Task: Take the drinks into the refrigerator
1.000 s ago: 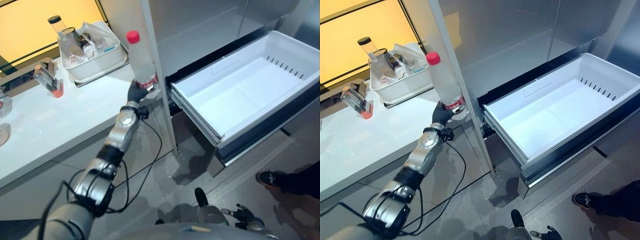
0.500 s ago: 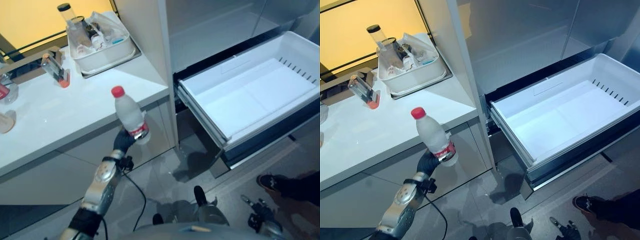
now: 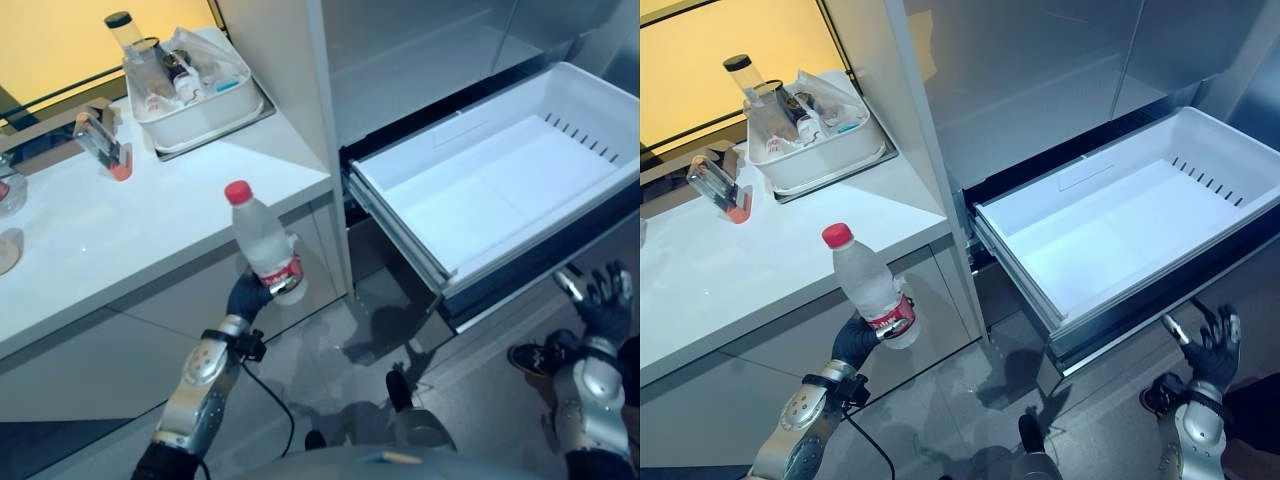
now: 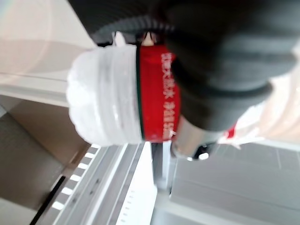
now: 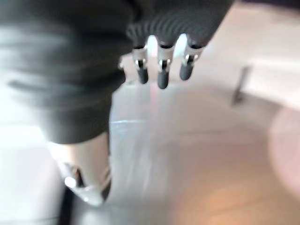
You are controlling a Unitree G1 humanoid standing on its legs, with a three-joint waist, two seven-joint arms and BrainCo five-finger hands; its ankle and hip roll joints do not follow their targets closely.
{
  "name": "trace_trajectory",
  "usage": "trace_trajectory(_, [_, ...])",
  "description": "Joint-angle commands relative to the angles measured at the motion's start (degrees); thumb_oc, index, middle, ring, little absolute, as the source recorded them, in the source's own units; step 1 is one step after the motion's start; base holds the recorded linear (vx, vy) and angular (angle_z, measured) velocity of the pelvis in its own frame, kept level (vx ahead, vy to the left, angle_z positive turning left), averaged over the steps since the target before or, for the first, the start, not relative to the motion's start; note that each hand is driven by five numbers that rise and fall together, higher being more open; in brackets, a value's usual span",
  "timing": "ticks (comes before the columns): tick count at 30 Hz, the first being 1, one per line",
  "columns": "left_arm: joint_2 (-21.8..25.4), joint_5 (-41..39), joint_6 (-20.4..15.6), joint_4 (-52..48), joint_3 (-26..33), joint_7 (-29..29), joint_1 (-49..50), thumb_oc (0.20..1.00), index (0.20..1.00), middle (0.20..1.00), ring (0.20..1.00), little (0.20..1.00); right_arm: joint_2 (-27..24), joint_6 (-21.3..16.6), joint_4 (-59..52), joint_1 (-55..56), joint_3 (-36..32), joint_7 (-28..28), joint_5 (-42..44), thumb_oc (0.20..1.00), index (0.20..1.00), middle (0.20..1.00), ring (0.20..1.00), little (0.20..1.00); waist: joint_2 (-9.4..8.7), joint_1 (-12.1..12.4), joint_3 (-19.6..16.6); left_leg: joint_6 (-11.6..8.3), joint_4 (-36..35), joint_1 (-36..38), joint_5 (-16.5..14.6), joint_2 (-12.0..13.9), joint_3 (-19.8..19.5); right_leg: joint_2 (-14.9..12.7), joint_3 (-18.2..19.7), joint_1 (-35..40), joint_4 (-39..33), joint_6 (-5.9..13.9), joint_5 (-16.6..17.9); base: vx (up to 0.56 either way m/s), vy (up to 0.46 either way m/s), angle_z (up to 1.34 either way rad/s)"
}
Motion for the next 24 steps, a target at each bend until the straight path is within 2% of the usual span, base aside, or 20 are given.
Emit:
trace_trajectory(1, [1.5, 2.7, -5.7, -4.8, 4.9, 0.5, -4.3, 0.200, 0.200, 0.200, 0.200, 0.200, 0.1, -3.9, -5.4, -0.2, -1.5, 0.0, -3.9, 1.000, 1.000, 1.000, 1.000, 1.000, -3.72, 0.6, -4.9, 2.86, 1.4, -2.1, -2.2, -2.1, -2.3, -1.2, -2.2, 2.7, 2.3, 1.38, -4.5, 0.00, 0.000, 0.00])
trace_trajectory(10, [0.7, 4.4, -5.7, -5.3, 6.0, 2.5, -4.6, 0.200, 0.200, 0.200, 0.200, 0.200, 0.5, -3.8, -26.8, -4.7, -0.2, -0.5, -11.4, 1.000, 1.000, 1.000, 1.000, 1.000, -4.34, 1.8, -6.9, 2.97, 1.4, -1.3, -2.6, -2.1, -2.8, -1.2, -3.1, 3.9, 2.7, 1.18, -5.0, 0.00, 0.000, 0.00])
trace_trajectory(18, [0.6, 4.7, -6.0, -5.6, 6.3, 3.0, -4.5, 0.200, 0.200, 0.200, 0.200, 0.200, -0.9, -4.5, -36.5, -8.8, 1.4, 0.9, -14.0, 1.000, 1.000, 1.000, 1.000, 1.000, -4.77, 2.5, -7.8, 3.00, 1.6, -1.2, -2.4, -2.3, -3.0, -1.3, -3.5, 4.1, 3.0, 1.04, -5.1, 0.00, 0.000, 0.00])
trace_trajectory(19, [0.9, 4.9, -5.9, -5.6, 6.0, 2.7, -4.5, 0.200, 0.200, 0.200, 0.200, 0.200, -2.6, -4.3, -38.4, -9.4, 3.1, 3.6, -13.8, 1.000, 1.000, 1.000, 1.000, 1.000, -4.90, 2.8, -8.0, 3.02, 1.5, -1.0, -2.7, -2.3, -3.2, -1.3, -3.6, 4.4, 3.0, 1.02, -5.4, 0.00, 0.000, 0.00])
trace_trajectory(21, [1.1, 5.1, -5.9, -5.7, 6.0, 2.4, -4.6, 0.200, 0.200, 0.200, 0.200, 0.200, -4.3, -3.9, -38.1, -10.0, 4.5, 5.6, -12.9, 1.000, 1.000, 1.000, 1.000, 1.000, -5.03, 2.8, -8.1, 2.99, 1.6, -0.9, -2.6, -2.3, -3.2, -1.3, -3.7, 4.5, 3.0, 1.05, -5.3, 0.00, 0.000, 0.00])
trace_trajectory(22, [2.0, 5.8, -5.7, -6.1, 5.6, 1.4, -4.7, 0.200, 0.200, 0.200, 0.200, 0.200, -7.9, -2.2, -36.6, -10.5, 7.5, 9.6, -10.5, 1.000, 1.000, 1.000, 1.000, 1.000, -5.47, 3.2, -8.3, 2.93, 1.6, -0.9, -2.5, -2.4, -3.3, -1.4, -3.7, 4.5, 3.0, 1.06, -5.3, 0.00, 0.000, 0.00])
trace_trajectory(23, [2.0, 5.8, -5.7, -6.1, 5.7, 1.4, -4.7, 0.200, 0.200, 0.200, 0.200, 0.200, -8.0, -2.2, -36.4, -10.6, 7.6, 9.7, -10.4, 1.000, 1.000, 1.000, 1.000, 1.000, -5.42, 3.2, -8.3, 2.93, 1.6, -1.0, -2.5, -2.4, -3.3, -1.4, -3.7, 4.5, 3.0, 1.07, -5.3, -0.04, -0.028, 0.00])
trace_trajectory(24, [3.2, 7.0, -5.3, -6.4, 4.3, 0.3, -5.3, 0.200, 0.200, 0.200, 0.200, 0.200, -12.9, 1.2, -32.0, -11.9, 12.3, 14.6, -7.5, 1.000, 1.000, 1.000, 1.000, 1.000, -6.15, 4.0, -8.6, 2.85, 1.8, -1.0, -2.4, -2.4, -3.4, -1.4, -3.9, 4.7, 3.0, 0.98, -5.2, 0.00, 0.000, 0.00])
